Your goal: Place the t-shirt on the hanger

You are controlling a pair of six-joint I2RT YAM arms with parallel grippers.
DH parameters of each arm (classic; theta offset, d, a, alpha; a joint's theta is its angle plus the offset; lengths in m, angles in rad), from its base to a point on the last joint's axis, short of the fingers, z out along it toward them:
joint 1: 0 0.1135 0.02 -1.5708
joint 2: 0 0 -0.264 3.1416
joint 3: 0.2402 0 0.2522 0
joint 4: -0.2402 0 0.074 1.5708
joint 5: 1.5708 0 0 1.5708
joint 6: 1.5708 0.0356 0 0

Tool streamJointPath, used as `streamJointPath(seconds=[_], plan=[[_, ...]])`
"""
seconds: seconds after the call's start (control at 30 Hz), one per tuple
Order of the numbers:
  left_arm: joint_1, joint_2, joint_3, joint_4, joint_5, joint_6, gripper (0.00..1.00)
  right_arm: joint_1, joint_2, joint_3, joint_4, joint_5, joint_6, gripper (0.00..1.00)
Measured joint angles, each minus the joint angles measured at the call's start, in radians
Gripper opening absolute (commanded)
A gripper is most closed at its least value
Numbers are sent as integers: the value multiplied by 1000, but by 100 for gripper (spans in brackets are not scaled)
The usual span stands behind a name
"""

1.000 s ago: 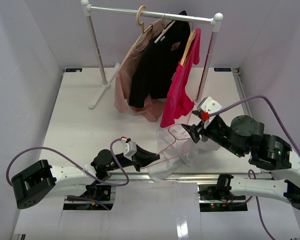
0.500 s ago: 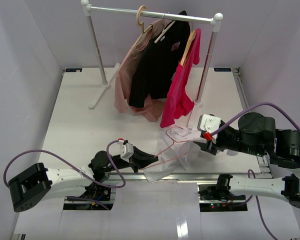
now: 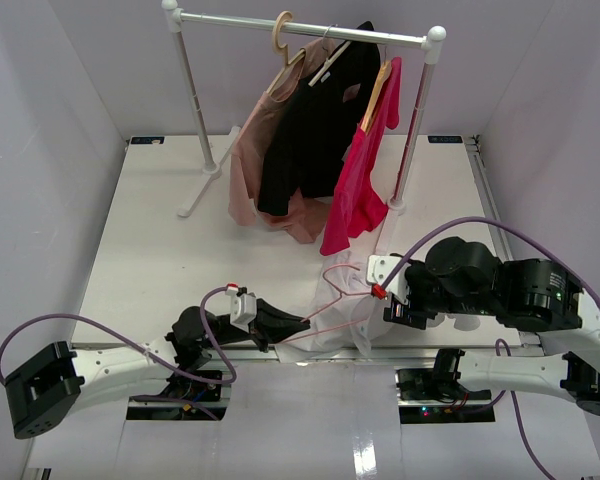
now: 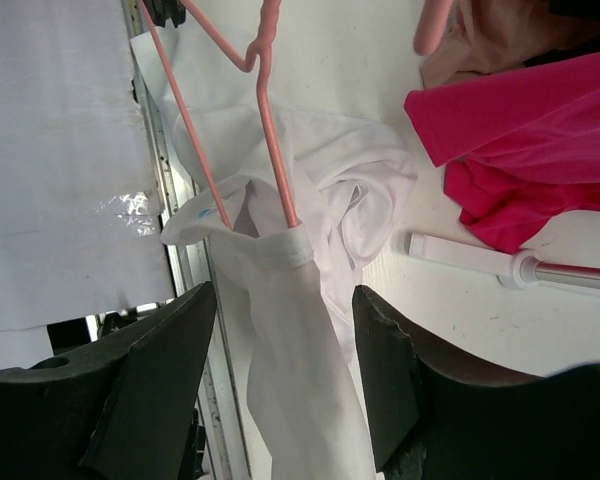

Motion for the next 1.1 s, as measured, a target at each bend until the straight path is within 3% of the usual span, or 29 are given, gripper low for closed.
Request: streamJointPath(seconds=[0.4,0.8,1.1], plan=[[0,-95,-29,-34,9,2,0,0,26,-68,8,23,-6,57],[0,-90,-31,-28,32,-10,0,0,56,-142,134,19,-11,23],[1,-78,-31,-26,23,-21,0,0,146,-140,207,-6,-16,25]])
